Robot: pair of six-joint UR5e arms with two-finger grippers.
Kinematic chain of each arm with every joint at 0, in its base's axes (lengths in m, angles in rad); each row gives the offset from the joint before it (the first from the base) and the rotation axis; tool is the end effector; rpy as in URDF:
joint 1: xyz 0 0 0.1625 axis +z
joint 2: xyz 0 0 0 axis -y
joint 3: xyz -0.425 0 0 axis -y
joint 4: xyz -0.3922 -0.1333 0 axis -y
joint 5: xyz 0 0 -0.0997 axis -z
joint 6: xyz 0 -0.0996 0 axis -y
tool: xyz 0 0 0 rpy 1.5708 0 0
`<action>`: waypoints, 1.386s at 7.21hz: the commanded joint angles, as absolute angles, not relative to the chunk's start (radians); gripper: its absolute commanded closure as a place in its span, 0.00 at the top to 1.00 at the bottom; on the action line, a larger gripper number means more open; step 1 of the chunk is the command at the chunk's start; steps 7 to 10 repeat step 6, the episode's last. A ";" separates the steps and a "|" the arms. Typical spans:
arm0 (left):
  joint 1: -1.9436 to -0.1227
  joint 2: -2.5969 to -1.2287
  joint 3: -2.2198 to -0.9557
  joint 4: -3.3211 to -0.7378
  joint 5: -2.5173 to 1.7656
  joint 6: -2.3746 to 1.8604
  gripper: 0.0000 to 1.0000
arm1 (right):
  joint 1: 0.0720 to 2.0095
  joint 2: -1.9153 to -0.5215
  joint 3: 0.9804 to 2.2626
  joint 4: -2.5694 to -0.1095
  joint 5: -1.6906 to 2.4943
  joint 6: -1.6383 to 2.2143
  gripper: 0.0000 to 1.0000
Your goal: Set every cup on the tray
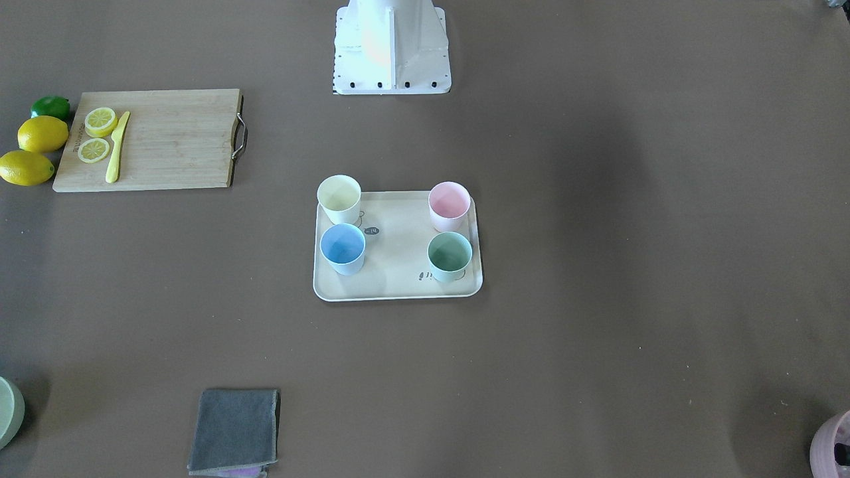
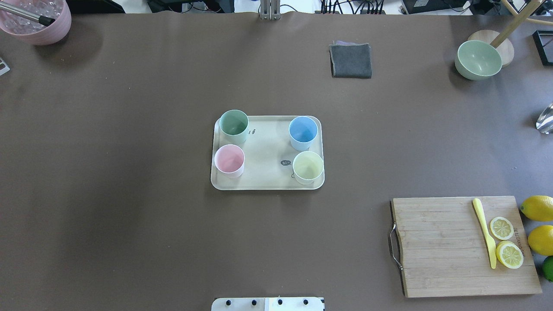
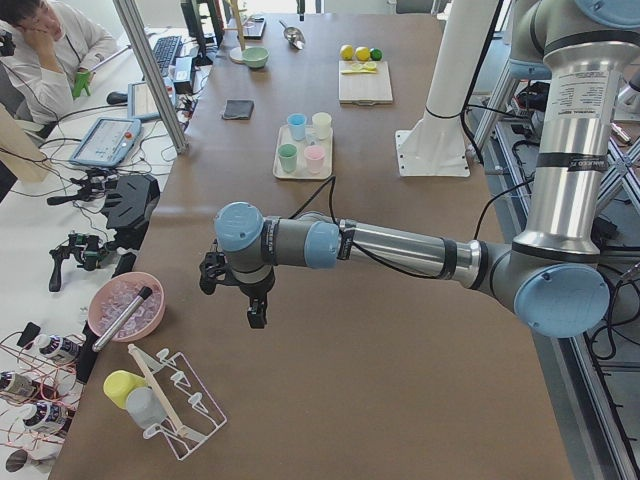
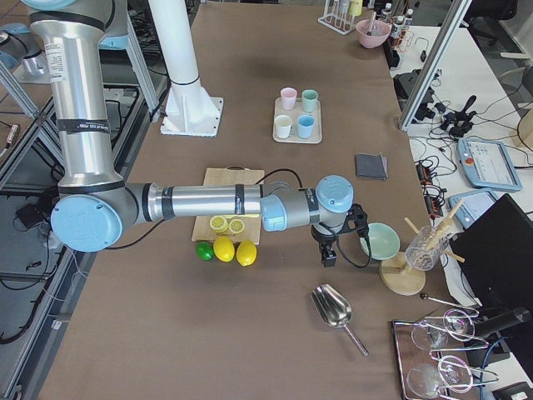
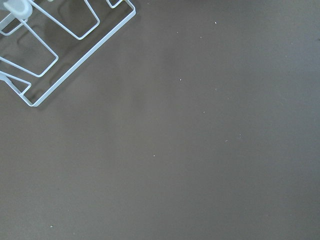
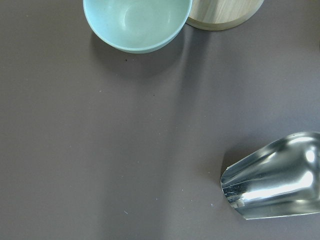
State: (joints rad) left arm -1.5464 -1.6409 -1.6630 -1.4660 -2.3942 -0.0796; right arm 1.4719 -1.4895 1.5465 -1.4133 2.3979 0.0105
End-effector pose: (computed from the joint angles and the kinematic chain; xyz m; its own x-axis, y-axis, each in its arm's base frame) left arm -0.0475 -0.5216 0.5849 0.6783 -0.0208 -0.7345 0.0297 0.9996 -0.0009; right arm 0.0066 -0.5411 0.6084 0.6592 -0.2125 0.7213 0.0896 0.9746 0.2053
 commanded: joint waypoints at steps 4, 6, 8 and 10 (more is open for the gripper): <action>-1.545 -1.648 -1.629 -1.491 -2.327 -0.077 0.98 | 1.513 -1.474 1.555 -1.486 2.391 0.002 1.00; -1.545 -1.647 -1.576 -1.534 -2.326 -0.074 0.99 | 1.516 -1.451 1.557 -1.508 2.385 -0.006 1.00; -1.545 -1.647 -1.576 -1.534 -2.326 -0.074 0.99 | 1.516 -1.451 1.557 -1.508 2.385 -0.006 1.00; -1.545 -1.647 -1.576 -1.534 -2.326 -0.074 0.99 | 1.516 -1.451 1.557 -1.508 2.385 -0.006 1.00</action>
